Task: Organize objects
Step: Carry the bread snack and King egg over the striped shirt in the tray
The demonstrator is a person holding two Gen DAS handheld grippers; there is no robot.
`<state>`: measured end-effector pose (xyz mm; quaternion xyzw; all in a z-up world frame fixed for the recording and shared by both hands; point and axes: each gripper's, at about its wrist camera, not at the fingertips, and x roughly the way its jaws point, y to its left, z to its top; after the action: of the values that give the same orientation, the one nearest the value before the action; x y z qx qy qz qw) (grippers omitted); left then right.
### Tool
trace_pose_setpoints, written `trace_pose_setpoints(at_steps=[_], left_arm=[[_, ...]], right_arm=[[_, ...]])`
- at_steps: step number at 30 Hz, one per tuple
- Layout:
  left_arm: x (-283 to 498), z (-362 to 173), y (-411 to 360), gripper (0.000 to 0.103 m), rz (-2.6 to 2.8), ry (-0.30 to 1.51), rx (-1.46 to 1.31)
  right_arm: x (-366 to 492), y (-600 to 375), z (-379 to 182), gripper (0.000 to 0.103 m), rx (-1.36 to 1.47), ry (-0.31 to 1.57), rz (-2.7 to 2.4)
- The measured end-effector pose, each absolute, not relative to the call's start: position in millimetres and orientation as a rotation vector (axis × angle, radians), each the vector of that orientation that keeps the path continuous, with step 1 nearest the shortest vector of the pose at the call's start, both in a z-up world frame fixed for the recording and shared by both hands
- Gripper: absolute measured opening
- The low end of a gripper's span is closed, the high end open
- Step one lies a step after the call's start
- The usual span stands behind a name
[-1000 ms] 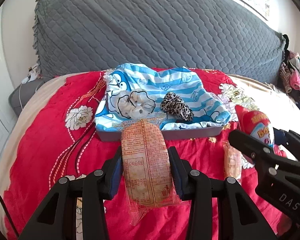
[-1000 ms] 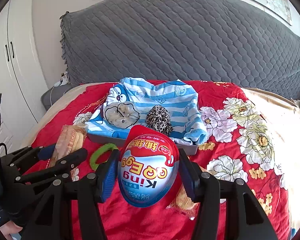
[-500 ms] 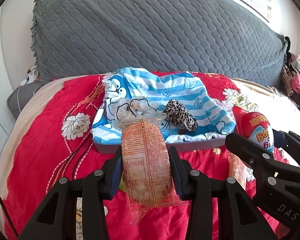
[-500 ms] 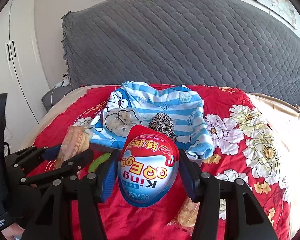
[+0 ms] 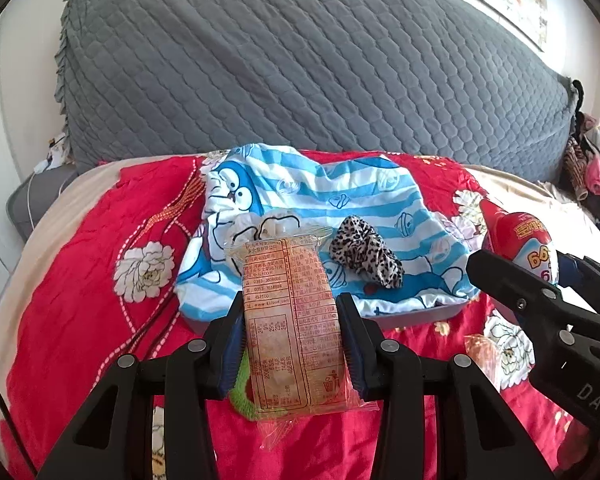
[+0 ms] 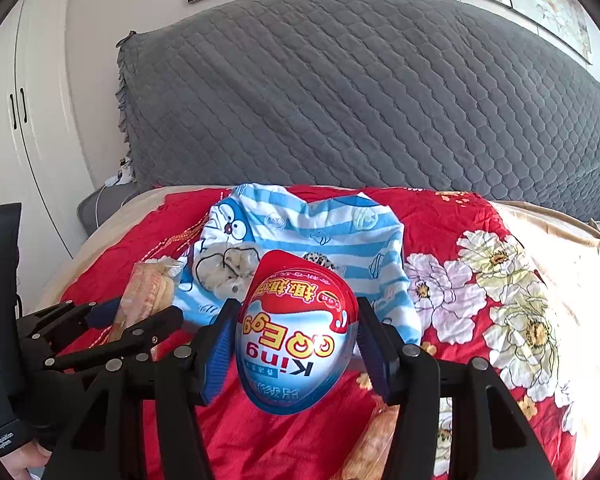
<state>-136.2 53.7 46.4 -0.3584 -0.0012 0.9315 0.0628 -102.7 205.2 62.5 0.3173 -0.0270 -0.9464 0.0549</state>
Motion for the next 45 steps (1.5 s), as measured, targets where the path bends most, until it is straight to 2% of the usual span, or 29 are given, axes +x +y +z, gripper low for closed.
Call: trace_pose_setpoints(at_steps=[18, 45], left_arm=[[-161, 33, 64, 0.045, 2.78, 0.008, -1.104], [-207, 54, 60, 0.045, 2.824, 0.054, -1.055]], right_arm=[[-121, 204, 53, 0.056, 0.985, -0.06, -2.861], [-163, 218, 61, 0.056, 1.023, 0.036, -2.913]])
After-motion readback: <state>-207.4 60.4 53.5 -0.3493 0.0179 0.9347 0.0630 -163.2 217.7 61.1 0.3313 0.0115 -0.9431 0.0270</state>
